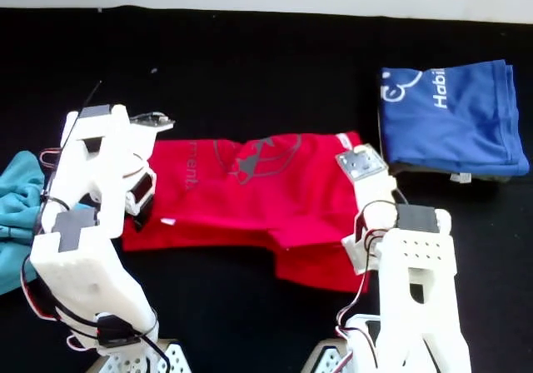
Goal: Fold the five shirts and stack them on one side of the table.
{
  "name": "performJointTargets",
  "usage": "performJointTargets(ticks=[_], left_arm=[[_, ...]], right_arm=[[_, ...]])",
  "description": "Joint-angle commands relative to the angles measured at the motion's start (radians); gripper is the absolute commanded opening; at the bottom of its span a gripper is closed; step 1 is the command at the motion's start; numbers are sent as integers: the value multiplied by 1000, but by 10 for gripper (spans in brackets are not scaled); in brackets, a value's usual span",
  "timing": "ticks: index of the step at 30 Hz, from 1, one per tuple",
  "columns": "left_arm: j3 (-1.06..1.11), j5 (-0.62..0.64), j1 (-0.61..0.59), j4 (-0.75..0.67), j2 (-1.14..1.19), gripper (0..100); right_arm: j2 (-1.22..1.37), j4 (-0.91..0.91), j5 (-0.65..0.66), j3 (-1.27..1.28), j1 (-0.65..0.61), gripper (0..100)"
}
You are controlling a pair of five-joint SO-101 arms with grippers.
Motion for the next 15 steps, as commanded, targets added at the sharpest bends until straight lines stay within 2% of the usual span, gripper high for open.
performJointTargets(ticks=[1,6,10,15], left_arm=[[-110,-6,-44,58,-47,173],[-364,-6,-81,176,-47,185],[-495,-5,-85,183,-47,185],[-553,-3,-81,183,-45,185]], right_arm=[[-35,12,14,-13,12,164],[-36,107,8,-94,-2,191],[-35,174,6,-226,-21,191],[-24,134,6,-332,-22,191]])
